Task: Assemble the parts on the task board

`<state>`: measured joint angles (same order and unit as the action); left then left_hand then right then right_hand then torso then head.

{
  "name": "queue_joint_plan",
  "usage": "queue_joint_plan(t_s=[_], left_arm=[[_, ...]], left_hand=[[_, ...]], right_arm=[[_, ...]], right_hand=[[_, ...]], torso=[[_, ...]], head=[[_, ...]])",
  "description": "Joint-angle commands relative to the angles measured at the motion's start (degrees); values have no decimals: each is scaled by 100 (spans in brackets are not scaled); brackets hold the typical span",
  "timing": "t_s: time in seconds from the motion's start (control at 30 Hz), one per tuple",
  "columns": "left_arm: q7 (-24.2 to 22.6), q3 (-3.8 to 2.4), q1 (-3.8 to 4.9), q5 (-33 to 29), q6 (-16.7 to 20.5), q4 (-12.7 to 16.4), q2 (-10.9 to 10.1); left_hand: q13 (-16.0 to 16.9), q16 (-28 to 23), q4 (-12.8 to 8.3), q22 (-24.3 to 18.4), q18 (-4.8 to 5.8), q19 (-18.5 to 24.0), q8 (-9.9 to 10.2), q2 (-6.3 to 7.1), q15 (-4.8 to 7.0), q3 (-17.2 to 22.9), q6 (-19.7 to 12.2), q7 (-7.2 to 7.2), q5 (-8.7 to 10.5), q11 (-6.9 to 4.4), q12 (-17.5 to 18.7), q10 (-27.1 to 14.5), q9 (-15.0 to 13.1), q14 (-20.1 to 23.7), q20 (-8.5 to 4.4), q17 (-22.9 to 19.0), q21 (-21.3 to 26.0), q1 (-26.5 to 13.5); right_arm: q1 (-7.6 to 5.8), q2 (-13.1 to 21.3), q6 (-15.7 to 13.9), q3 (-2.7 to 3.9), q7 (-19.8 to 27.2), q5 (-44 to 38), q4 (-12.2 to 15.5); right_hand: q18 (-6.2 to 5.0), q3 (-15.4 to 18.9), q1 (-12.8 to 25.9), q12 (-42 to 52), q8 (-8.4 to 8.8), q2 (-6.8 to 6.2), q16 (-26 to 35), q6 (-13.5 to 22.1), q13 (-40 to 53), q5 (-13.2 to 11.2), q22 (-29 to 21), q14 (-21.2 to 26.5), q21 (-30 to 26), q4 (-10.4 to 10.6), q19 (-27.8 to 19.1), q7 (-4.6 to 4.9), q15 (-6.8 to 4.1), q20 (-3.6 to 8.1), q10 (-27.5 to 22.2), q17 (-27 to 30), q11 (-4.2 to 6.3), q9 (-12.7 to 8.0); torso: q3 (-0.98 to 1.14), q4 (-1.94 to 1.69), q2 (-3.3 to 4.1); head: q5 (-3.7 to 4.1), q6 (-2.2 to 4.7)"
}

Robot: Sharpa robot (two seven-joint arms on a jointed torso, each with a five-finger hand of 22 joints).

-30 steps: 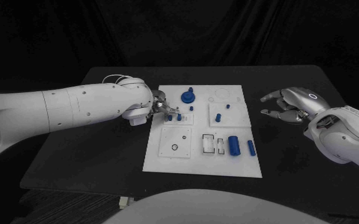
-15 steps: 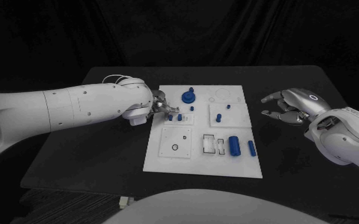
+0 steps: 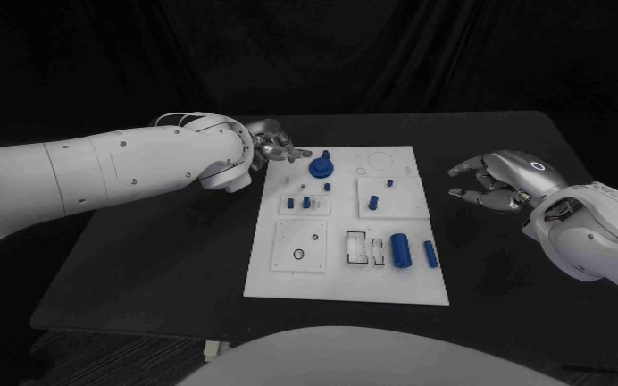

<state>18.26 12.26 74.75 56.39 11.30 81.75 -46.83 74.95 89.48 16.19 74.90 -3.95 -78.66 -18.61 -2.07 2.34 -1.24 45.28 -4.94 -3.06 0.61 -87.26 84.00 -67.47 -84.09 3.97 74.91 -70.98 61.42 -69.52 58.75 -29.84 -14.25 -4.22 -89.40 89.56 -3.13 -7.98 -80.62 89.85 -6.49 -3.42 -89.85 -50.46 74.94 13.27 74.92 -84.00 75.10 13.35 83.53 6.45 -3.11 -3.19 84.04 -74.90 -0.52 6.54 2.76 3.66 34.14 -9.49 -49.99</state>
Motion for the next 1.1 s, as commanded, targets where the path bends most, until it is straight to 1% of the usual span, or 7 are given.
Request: queue_joint_plan(t_s=[0.03,0.13,0.2,0.33,0.47,0.77,1.1], left_arm=[[-1966,4,51,428,637,-162,89],[-2527,5,67,1100,755,-325,181],[-2861,5,56,1671,825,-451,253],[-3313,6,-15,2692,944,-670,381],[-3520,6,-103,3298,946,-844,500],[-3553,6,-278,3651,732,-1108,731],[-3393,5,-382,3695,519,-1262,927]], left_hand=[[986,-363,-130,834,-74,345,207,21,-209,36,-413,-199,-38,218,544,-224,274,-137,104,1010,342,679],[618,-669,-161,845,-62,422,228,62,-276,70,-719,-276,10,262,1201,-1018,383,269,175,673,317,1106],[-904,-628,-212,892,-36,369,167,76,-311,178,-1057,-277,-38,310,3873,-3889,446,269,228,697,131,1583],[-1483,-503,-227,1009,17,93,64,119,-222,306,-1263,-143,-46,264,4404,-3922,598,112,215,800,-308,1968],[-2389,-562,-259,1048,47,-13,166,391,-83,680,-1063,149,-432,110,5316,-4373,1419,106,183,684,-494,2605],[-3299,-685,-269,1094,81,-140,516,756,-64,1055,-705,147,-795,113,5823,-4426,2497,183,129,446,-675,2830],[-3569,-662,-225,1127,107,-231,833,879,-102,1147,-388,153,-874,194,5854,-4477,3055,153,131,411,-793,2640]], right_arm=[[13,11,-78,4,-81,-13,3],[13,19,-90,4,-65,-2,4],[13,24,-89,4,-56,4,2],[14,30,-87,4,-45,10,-3],[14,37,-91,4,-34,12,0],[15,45,-89,4,-14,13,14],[15,84,-92,4,-6,14,45]], right_hand=[[-22,13,51,15,25,1,-15,-25,1506,31,1064,-600,-12,18,-8,2,29,-30,596,-1510,-29,-7],[-21,14,63,15,26,6,-15,-27,1506,32,1066,-600,-7,26,-5,1,30,-30,596,-1510,-28,-8],[-21,14,63,15,26,6,-15,-27,1506,32,1066,-600,-7,26,-5,1,30,-30,596,-1510,-28,-8],[-21,14,67,15,26,9,-15,-29,1506,33,1066,-600,-7,29,-5,1,30,-30,596,-1510,-29,-9],[-21,14,67,15,26,9,-15,-29,1506,33,1066,-600,-7,29,-5,1,30,-30,596,-1510,-29,-9],[-21,14,72,15,26,11,-15,-34,1506,36,1066,-600,-6,31,-4,2,30,-30,596,-1510,-29,-10],[-21,14,72,15,26,11,-15,-34,1506,36,1066,-600,-6,31,-4,2,30,-30,596,-1510,-29,-10]], torso=[[-3,1,1],[-3,1,6],[-5,9,13],[5,9,19],[-1,15,29],[-23,14,67],[-29,12,87]], head=[[-2,-1],[5,-1],[0,-1],[1,-1],[-26,-1],[16,-1],[28,-1]])
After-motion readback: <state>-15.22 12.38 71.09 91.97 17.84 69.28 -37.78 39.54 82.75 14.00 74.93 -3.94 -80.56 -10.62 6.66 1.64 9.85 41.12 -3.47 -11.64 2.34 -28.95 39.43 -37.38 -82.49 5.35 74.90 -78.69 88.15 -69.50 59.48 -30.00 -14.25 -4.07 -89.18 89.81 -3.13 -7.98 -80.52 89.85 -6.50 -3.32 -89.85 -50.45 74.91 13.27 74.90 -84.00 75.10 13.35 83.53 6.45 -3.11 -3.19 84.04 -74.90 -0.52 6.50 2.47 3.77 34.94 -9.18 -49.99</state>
